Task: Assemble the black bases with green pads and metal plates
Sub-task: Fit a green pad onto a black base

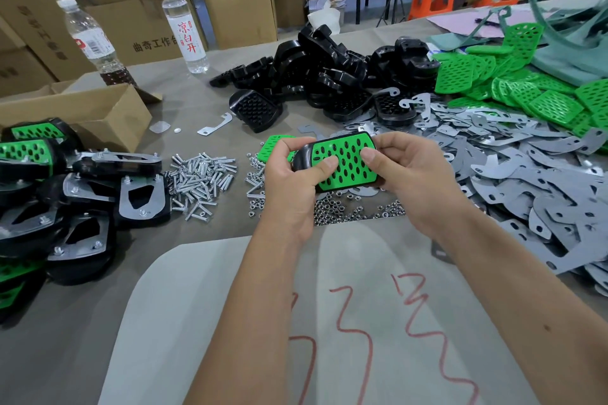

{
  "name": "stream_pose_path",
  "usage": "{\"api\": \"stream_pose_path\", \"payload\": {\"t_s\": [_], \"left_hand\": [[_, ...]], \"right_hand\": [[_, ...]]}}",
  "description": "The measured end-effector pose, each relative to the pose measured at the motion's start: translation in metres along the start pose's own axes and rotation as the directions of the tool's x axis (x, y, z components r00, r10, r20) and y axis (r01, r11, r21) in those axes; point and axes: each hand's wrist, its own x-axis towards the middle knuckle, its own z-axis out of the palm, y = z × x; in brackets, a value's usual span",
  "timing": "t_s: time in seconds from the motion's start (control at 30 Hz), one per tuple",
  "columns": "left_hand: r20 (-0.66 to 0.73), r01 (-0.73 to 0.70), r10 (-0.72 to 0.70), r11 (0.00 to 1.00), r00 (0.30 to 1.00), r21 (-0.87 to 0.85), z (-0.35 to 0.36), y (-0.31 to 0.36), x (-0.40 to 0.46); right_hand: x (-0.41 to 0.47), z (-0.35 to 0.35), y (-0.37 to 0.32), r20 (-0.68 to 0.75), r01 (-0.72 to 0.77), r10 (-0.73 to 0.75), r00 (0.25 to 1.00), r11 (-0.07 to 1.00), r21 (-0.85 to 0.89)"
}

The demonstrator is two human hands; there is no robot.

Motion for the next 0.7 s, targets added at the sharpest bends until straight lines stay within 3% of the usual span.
{"api": "stream_pose_path", "payload": {"t_s": [0.17, 0.33, 0.5, 0.7], "left_hand": [[0.035, 0.049, -0.046, 0.996, 0.998, -0.072, -0.005, 0.002, 0.003], [0.058, 0.089, -0.083, 0.989, 0.995, -0.115, -0.006, 0.002, 0.005], [0.046, 0.048, -0.045, 0.997, 0.998, -0.058, -0.005, -0.001, 0.008], [0.000, 0.016, -0.016, 1.000, 1.000, -0.020, 0.008, -0.007, 0.008]], "right_hand": [[0.001, 0.004, 0.001, -0.003, 0.043, -0.043, 0.999, 0.999, 0.016], [0.003, -0.002, -0.004, 0.021, -0.006, 0.004, 1.000, 0.996, 0.095], [0.003, -0.008, -0.007, 0.189, -0.114, 0.100, 0.977, 0.992, 0.063], [0.002, 0.006, -0.005, -0.031, -0.067, 0.072, 0.997, 0.987, 0.147]]}}
